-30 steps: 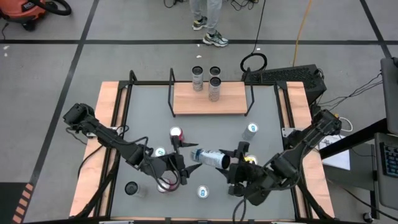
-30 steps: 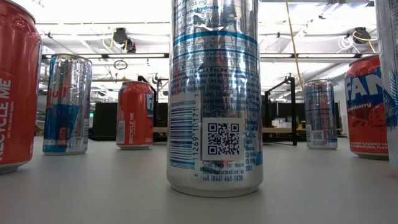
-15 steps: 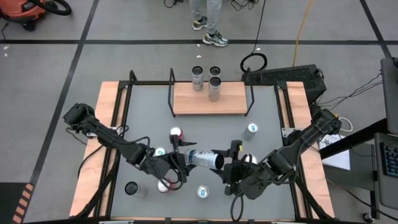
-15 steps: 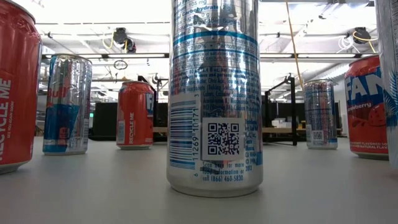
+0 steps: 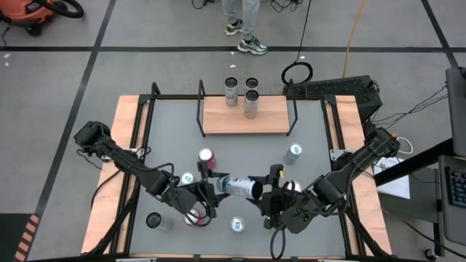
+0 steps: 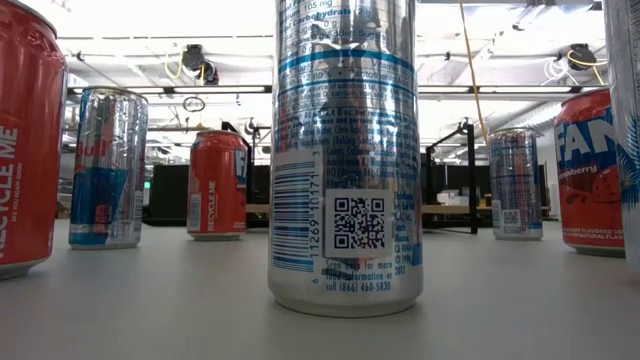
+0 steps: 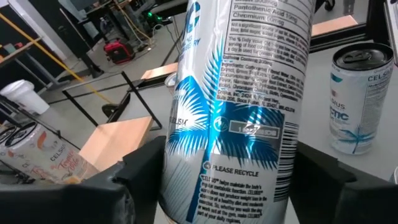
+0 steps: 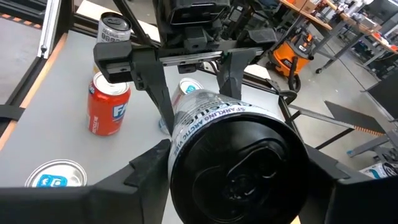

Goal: Place canned beverage on shelf
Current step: Put the right white blue soda can aligned with the other white blue soda can on the shelf

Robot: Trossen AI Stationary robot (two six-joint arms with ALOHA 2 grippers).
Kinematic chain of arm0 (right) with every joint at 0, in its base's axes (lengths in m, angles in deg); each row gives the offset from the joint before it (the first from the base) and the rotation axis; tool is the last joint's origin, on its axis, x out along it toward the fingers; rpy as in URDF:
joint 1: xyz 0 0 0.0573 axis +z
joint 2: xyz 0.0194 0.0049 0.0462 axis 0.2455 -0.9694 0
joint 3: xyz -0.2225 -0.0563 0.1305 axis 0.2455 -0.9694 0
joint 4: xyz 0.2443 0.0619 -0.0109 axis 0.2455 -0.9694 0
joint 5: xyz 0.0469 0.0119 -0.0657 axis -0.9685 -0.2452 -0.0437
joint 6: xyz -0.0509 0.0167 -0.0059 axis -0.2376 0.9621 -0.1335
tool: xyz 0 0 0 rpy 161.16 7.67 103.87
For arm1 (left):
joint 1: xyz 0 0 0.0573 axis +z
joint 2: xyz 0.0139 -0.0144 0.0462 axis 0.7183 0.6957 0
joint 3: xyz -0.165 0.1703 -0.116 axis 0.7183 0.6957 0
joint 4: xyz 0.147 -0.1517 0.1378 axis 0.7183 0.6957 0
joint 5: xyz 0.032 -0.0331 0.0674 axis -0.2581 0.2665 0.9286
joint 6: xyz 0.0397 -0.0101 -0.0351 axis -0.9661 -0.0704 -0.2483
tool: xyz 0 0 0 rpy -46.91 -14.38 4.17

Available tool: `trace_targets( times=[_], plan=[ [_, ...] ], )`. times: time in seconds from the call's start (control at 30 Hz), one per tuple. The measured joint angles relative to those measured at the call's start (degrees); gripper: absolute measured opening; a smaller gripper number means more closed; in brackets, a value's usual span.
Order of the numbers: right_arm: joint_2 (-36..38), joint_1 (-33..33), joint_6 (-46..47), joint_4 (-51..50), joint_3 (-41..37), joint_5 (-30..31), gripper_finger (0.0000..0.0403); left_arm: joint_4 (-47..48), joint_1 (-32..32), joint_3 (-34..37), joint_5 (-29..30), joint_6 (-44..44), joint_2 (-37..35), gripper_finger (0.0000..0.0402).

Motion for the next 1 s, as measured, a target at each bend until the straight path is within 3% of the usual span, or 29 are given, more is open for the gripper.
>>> trace_targets(
  times=[0.37,0.57,0.77,1.0],
  plan=[
    [0.1,0.0,-2.1,0.3,0.0,-2.4,0.0255,-0.5,-0.1,0.0,-0.6,0.1,0.0,0.0258],
    [0.1,0.1,-7.8,-0.8,0.0,-5.3,0.0293,-0.4,-1.0,0.0,-1.9,0.4,-0.6,0.0258],
    [0.1,0.1,-10.1,-5.8,0.1,-7.1,0.0338,-0.8,-0.6,0.0,-9.1,2.1,-1.7,0.0257],
    [0.1,0.9,-13.8,-8.7,0.1,-7.0,0.0351,1.4,2.2,0.0,-25.9,5.9,-1.7,0.0257]
  ],
)
